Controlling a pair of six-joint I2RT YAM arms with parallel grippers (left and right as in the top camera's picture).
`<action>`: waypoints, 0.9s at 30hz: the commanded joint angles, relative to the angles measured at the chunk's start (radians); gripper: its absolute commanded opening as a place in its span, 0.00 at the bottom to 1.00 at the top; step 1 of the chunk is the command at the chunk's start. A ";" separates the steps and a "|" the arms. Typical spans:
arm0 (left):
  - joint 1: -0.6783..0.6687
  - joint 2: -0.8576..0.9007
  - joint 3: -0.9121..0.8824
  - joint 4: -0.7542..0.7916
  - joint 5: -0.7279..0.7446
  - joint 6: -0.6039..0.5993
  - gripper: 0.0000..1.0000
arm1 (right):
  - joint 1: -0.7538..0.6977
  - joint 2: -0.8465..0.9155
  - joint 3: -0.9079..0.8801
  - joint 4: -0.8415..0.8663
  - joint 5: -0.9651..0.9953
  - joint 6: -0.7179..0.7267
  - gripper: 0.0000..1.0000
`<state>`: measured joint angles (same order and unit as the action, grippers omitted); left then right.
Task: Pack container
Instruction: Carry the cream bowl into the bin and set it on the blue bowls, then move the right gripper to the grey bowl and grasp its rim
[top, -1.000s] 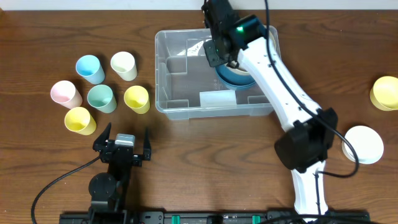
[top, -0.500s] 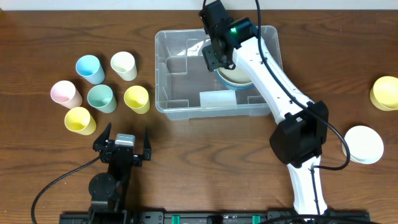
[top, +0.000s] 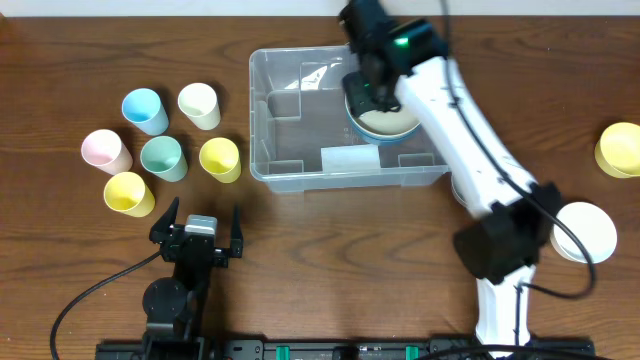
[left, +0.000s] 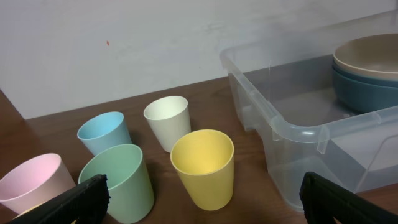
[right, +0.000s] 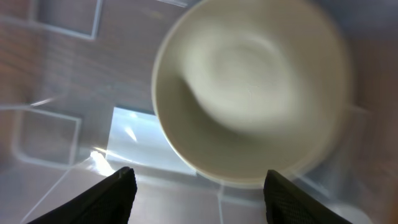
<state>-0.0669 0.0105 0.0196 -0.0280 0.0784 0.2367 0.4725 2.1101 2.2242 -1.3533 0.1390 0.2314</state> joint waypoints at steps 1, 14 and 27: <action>0.005 -0.005 -0.016 -0.035 0.015 0.003 0.98 | -0.062 -0.123 0.014 -0.040 -0.007 0.057 0.68; 0.005 -0.005 -0.016 -0.035 0.015 0.002 0.98 | -0.392 -0.231 -0.003 -0.333 -0.038 0.079 0.67; 0.005 -0.005 -0.016 -0.035 0.015 0.002 0.98 | -0.668 -0.233 -0.366 -0.212 -0.225 0.029 0.65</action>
<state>-0.0669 0.0105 0.0196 -0.0280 0.0784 0.2367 -0.1921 1.8824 1.9160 -1.5829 -0.0063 0.2771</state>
